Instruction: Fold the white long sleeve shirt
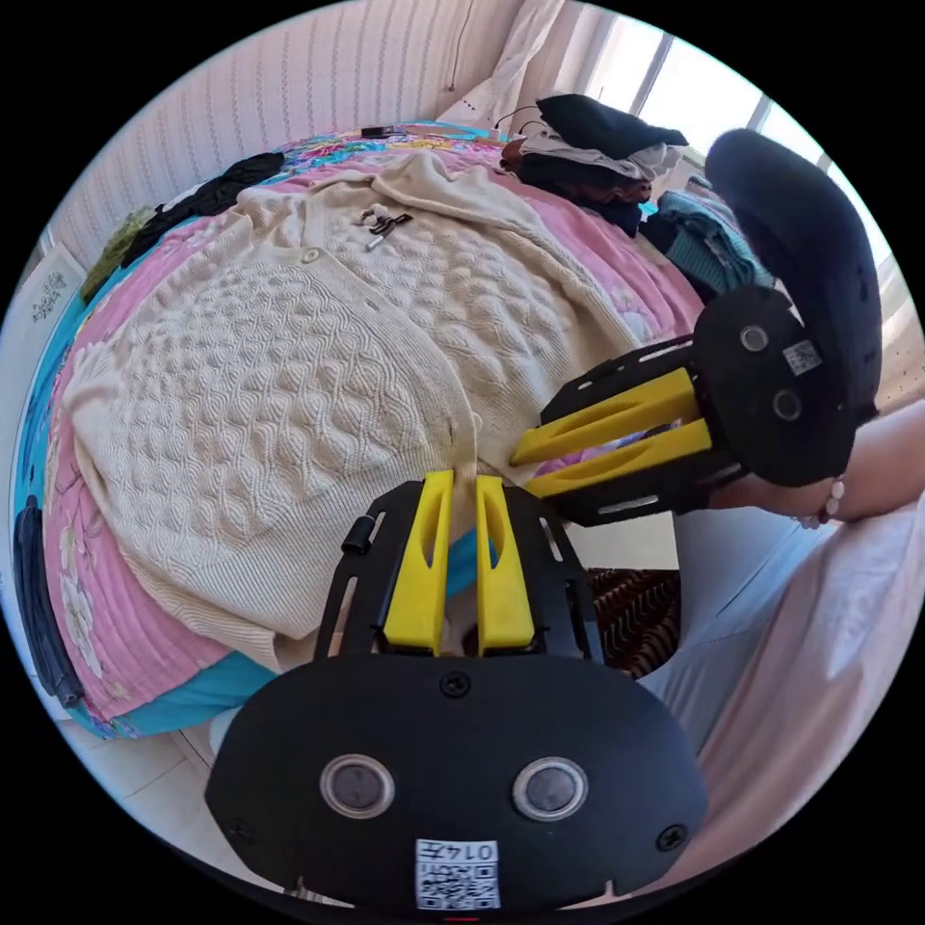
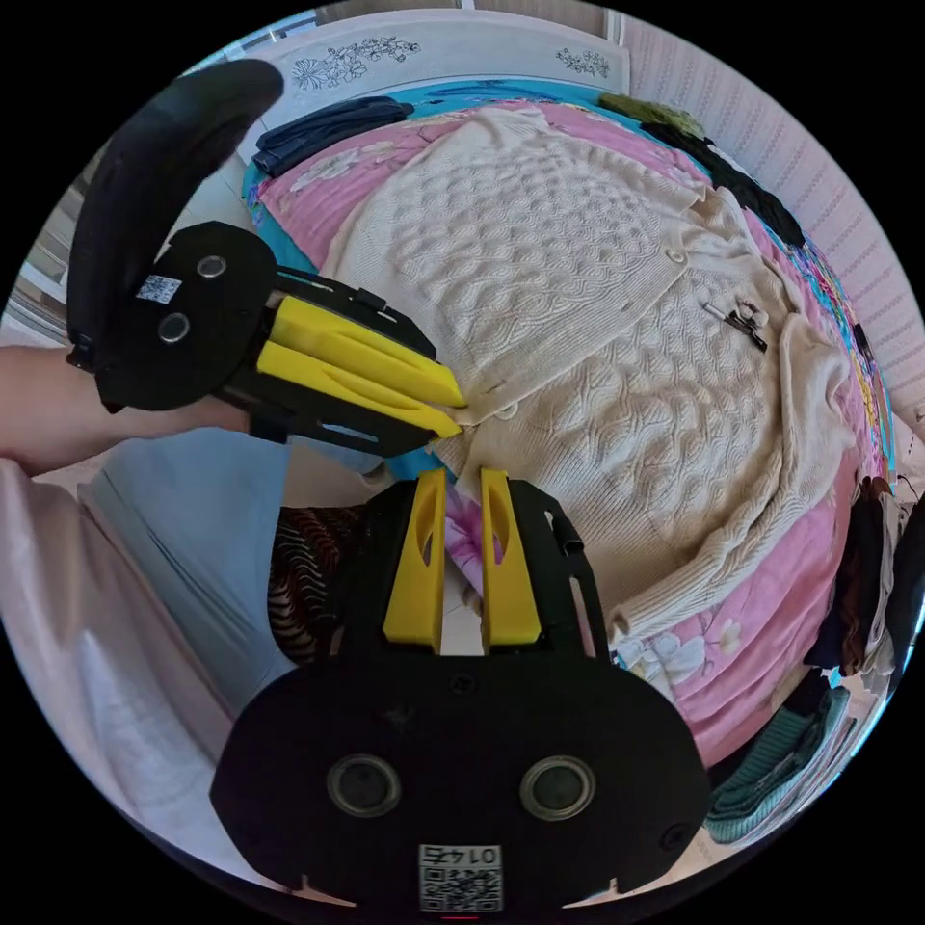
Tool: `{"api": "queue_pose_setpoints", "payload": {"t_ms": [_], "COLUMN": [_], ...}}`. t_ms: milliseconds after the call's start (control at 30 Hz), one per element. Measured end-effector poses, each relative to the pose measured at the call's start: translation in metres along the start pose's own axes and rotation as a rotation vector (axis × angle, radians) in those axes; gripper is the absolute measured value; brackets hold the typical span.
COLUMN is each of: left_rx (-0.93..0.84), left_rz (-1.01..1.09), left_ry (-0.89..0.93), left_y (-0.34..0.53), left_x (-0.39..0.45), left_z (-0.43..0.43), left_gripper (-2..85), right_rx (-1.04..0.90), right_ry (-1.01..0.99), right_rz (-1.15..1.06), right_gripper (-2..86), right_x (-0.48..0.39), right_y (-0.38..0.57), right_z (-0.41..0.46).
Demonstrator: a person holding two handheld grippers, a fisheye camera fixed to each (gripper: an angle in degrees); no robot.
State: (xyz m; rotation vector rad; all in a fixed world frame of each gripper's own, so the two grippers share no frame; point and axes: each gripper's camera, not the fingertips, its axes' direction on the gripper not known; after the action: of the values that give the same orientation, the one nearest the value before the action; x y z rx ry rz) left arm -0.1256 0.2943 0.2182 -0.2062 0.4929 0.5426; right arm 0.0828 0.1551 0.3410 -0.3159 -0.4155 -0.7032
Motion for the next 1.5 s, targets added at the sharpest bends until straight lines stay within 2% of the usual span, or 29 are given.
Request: {"api": "queue_pose_setpoints", "payload": {"t_ms": [133, 267, 333, 433, 500, 633, 867, 1033, 1267, 1500], "left_rx": [0.079, 0.133, 0.103, 0.044, 0.018, 0.028, 0.029, 0.015, -0.074, -0.092], "left_rz": [-0.015, 0.005, 0.017, 0.017, -0.003, -0.035, 0.006, 0.131, 0.231, 0.246], "left_ry": [0.091, 0.133, 0.140, 0.139, 0.139, 0.145, 0.028, -0.054, -0.144, -0.102], "left_y": [0.006, 0.006, 0.001, -0.009, -0.013, -0.013, -0.009, -0.014, -0.047, -0.050], "left_x": [-0.004, 0.000, 0.002, 0.003, 0.002, 0.004, 0.028, 0.068, 0.100, 0.098], "left_z": [-0.028, -0.044, -0.034, -0.010, -0.001, 0.002, -0.001, -0.004, 0.043, 0.029], "left_gripper": [-0.4, -0.8, -0.9, -0.8, -0.8, 0.0, 5.1, 6.1, 5.7, -0.5], "right_rx": [0.004, 0.058, 0.084, 0.021, 0.016, 0.072, 0.156, 0.188, 0.233, 0.204], "right_ry": [-0.036, -0.099, -0.150, -0.113, -0.130, -0.032, 0.002, -0.011, -0.021, -0.120], "right_rz": [0.007, -0.115, -0.179, -0.194, -0.153, -0.018, 0.306, 0.403, 0.533, 0.589], "right_gripper": [-0.5, -0.7, -0.6, -0.6, -0.6, -0.4, 4.1, 4.9, 6.5, 8.4], "right_x": [0.002, -0.019, -0.030, -0.035, -0.026, 0.003, 0.067, 0.090, 0.118, 0.147], "right_y": [0.008, 0.019, 0.020, 0.023, 0.031, 0.067, 0.138, 0.164, 0.193, 0.204], "right_z": [-0.008, -0.021, -0.024, -0.014, -0.017, -0.044, -0.080, -0.090, -0.103, -0.100]}}
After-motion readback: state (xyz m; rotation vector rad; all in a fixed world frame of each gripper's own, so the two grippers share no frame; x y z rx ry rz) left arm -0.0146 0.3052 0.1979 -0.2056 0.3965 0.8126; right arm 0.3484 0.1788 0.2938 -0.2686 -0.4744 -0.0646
